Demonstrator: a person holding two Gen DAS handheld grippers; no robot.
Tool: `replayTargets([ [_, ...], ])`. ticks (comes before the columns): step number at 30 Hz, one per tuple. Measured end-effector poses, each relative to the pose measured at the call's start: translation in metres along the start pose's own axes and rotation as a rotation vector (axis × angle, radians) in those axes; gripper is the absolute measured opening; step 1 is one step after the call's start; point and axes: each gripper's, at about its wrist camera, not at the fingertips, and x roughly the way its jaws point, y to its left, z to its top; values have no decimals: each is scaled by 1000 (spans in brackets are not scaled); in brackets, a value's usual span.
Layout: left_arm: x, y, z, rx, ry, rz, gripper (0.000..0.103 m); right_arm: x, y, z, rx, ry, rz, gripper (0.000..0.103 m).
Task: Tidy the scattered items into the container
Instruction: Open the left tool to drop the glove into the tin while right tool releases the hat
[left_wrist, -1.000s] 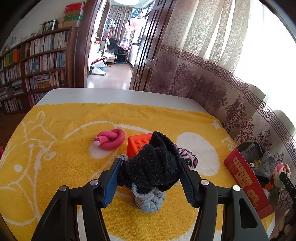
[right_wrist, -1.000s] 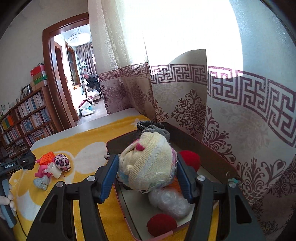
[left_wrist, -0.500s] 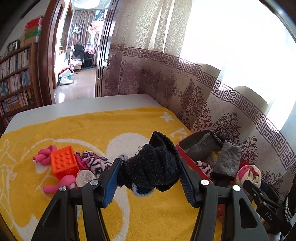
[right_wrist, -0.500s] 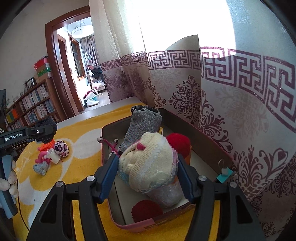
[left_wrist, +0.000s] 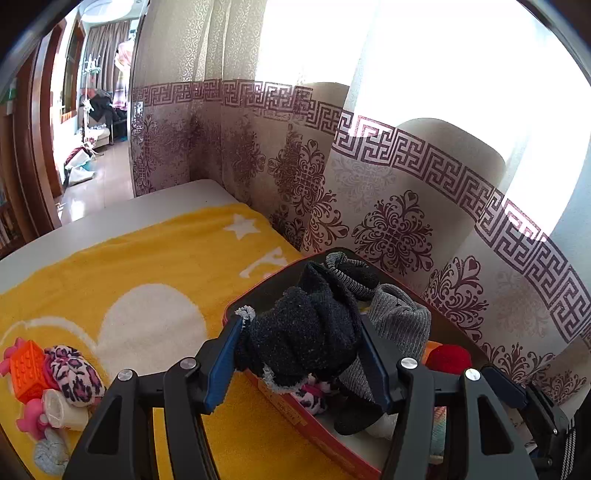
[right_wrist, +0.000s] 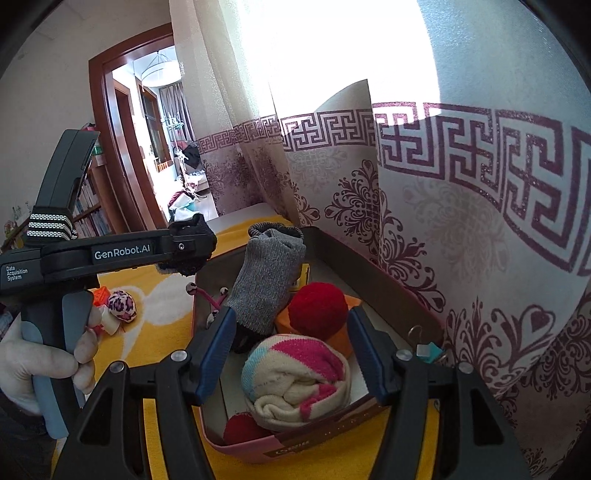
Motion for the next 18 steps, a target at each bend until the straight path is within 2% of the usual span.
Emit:
replayTargets([
  [3, 12, -4, 3, 5, 18, -12, 64, 4, -3, -1, 9, 10, 2, 67],
  [5, 19, -5, 5, -4, 34, -13, 78, 5, -3, -2, 12, 15, 2, 67],
  [6, 22, -4, 5, -13, 39, -5, 92, 6, -4, -2, 12, 16, 2, 67],
  [7, 23, -3, 4, -22, 37, -4, 100, 6, -4, -3, 13, 18, 2, 67],
  [10, 22, 3, 2, -44, 40, -28, 101, 7, -4, -3, 17, 20, 2, 67],
  [18, 4, 24, -6, -95, 27, -9, 101, 4, 1, -5, 14, 12, 3, 67],
])
